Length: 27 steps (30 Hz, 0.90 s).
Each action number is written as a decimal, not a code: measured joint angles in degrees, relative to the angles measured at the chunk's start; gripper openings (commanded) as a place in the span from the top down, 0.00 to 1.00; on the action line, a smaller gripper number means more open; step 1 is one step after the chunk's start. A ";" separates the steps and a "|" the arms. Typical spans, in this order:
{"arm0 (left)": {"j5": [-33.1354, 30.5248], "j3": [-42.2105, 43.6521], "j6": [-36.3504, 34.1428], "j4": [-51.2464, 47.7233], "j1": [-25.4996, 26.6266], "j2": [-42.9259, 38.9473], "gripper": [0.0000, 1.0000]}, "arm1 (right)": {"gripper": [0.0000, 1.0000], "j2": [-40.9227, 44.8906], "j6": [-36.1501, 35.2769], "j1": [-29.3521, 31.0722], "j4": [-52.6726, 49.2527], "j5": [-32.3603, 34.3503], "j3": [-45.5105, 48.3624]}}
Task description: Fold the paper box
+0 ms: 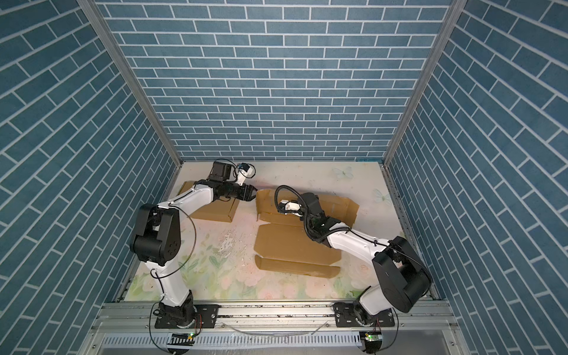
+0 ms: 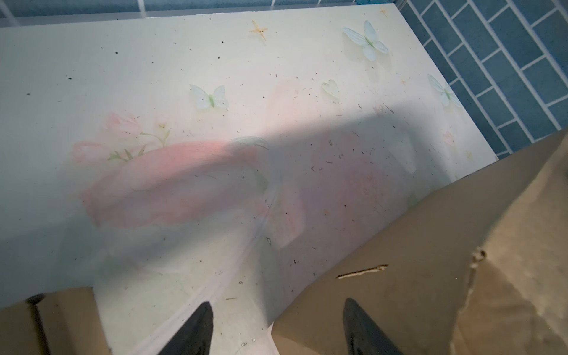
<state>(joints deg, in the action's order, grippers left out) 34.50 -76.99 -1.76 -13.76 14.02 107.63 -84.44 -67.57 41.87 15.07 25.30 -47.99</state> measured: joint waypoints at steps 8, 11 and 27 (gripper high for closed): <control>3.72 5.35 -1.88 -0.02 2.51 -4.26 0.35 | 1.00 0.13 -0.02 0.02 -0.48 -0.20 0.44; 4.68 7.39 -1.64 0.81 3.32 -5.14 0.35 | 1.00 0.13 0.00 0.26 -0.46 -0.17 0.48; 5.11 16.68 4.33 8.24 5.64 -8.02 0.36 | 1.00 0.13 0.00 0.87 -0.22 0.39 0.81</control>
<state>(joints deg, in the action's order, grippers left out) 39.62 -60.31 2.57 -5.52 19.66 99.61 -84.31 -67.57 42.74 14.85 25.69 -47.18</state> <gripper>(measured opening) 0.650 0.048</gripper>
